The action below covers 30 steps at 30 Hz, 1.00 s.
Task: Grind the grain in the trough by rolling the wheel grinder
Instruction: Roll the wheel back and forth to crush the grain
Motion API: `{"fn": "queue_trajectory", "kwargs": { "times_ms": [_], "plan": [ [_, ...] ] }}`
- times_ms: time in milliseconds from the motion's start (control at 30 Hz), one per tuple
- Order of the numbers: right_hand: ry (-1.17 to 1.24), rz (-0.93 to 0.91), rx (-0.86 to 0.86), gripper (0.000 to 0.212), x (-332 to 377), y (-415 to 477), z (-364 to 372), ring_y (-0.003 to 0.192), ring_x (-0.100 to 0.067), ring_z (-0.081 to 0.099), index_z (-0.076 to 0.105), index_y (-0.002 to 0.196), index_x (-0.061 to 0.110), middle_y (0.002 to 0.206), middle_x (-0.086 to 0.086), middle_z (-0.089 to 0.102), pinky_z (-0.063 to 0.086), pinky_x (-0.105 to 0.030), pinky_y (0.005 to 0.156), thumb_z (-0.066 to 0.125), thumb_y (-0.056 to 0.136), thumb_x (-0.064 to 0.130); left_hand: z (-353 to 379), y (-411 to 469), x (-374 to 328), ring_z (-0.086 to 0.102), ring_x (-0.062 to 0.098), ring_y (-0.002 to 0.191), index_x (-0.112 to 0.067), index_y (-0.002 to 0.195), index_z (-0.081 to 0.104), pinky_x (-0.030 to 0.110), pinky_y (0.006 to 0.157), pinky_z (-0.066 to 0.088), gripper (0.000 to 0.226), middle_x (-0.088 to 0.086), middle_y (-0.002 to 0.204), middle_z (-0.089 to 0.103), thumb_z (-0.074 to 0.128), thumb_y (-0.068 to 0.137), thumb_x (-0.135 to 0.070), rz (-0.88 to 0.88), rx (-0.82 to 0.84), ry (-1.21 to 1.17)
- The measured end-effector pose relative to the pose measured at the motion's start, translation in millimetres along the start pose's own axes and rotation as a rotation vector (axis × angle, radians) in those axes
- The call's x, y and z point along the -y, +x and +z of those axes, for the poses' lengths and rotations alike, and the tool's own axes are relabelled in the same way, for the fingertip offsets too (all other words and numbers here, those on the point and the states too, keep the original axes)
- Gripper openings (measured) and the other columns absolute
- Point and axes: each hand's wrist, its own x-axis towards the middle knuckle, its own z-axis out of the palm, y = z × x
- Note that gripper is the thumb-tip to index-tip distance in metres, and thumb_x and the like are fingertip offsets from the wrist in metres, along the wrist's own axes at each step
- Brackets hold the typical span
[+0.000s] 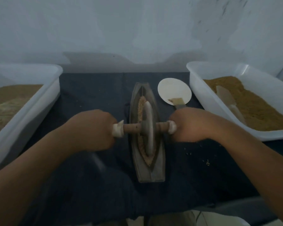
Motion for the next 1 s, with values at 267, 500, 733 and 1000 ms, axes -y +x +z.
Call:
{"fn": "queue_trajectory", "kwargs": {
  "times_ms": [267,500,733,1000],
  "plan": [
    [-0.096,0.202,-0.499,0.024,-13.3,81.5,-7.7,0.075,-0.022,0.059,0.062,0.072,0.026,0.079,0.002,0.063,0.04,-0.033,0.065,0.054,0.09,0.04,-38.3,94.2,-5.8,0.059,0.024,0.073,-0.022,0.076,0.055,0.037,0.071,0.052,0.032,-0.003,0.078,0.058,0.062,0.08,-0.053,-0.258,-0.056,0.083],
    [0.014,0.022,-0.109,0.016,-7.3,8.6,9.6,0.053,-0.008,0.061,0.068,0.072,0.038,0.063,0.012,0.066,0.042,-0.026,0.046,0.057,0.074,0.049,-32.1,32.2,-11.6,0.061,0.011,0.057,-0.019,0.065,0.057,0.022,0.049,0.043,0.024,-0.005,0.062,0.061,0.071,0.078,-0.032,-0.038,0.301,0.015],
    [-0.093,0.123,-0.326,0.028,-15.7,55.8,1.9,0.057,-0.015,0.058,0.063,0.064,0.025,0.062,0.002,0.061,0.039,-0.029,0.051,0.061,0.084,0.043,-23.8,63.4,-7.2,0.055,0.017,0.06,-0.02,0.066,0.053,0.031,0.061,0.047,0.027,-0.005,0.068,0.057,0.067,0.079,-0.039,-0.173,0.024,0.018],
    [-0.105,0.077,-0.293,0.024,-4.8,41.8,-8.9,0.067,-0.013,0.063,0.062,0.067,0.026,0.068,0.004,0.063,0.045,-0.031,0.057,0.062,0.087,0.04,-23.0,47.5,-8.8,0.06,0.019,0.065,-0.021,0.068,0.055,0.03,0.062,0.051,0.023,-0.008,0.069,0.059,0.069,0.079,-0.037,-0.12,0.121,-0.008]
  ]
}}
